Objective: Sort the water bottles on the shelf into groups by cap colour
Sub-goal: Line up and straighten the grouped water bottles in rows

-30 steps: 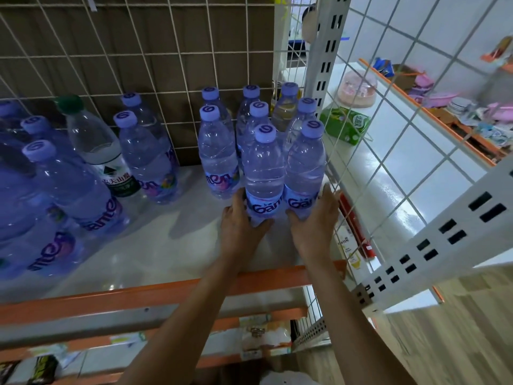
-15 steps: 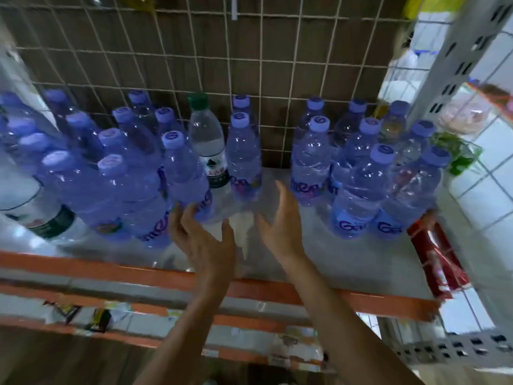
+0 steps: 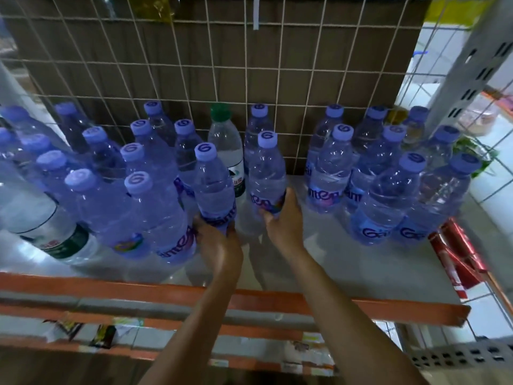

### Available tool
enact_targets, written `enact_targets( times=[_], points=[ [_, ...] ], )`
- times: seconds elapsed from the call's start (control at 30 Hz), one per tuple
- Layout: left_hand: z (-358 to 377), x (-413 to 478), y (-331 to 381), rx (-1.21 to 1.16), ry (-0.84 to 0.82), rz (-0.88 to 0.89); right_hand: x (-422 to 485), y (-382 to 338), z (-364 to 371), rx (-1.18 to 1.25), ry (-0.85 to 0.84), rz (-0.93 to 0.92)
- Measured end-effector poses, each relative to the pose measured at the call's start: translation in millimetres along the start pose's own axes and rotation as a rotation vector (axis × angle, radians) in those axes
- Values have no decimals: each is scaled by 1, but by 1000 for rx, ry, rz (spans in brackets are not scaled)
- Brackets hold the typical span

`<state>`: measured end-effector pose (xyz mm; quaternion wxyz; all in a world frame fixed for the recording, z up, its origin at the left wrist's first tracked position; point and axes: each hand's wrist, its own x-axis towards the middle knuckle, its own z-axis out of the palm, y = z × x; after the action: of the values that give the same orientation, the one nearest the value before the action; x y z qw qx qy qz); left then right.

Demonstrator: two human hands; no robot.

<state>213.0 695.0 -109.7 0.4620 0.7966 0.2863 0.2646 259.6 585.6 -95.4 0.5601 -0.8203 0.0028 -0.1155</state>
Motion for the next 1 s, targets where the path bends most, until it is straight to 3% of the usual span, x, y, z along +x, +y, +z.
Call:
enact_targets(
  times=[0.1,0.23,0.43,0.7,1.0],
  points=[
    [0,0,-3,71,-34,27,-30,8,-16,45,73,-109],
    [-2,3,3,58,-29,66,-54,15,-41,-29,266,-65],
    [0,-5,-1,-15,-152,144,-45,20,-55,-36,350,-46],
    [-3,-21,7,-131,-478,257,-45,29,-65,-64,272,9],
    [-10,-23,10,-108,-675,283,-46,21,-88,-145,177,54]
  ],
)
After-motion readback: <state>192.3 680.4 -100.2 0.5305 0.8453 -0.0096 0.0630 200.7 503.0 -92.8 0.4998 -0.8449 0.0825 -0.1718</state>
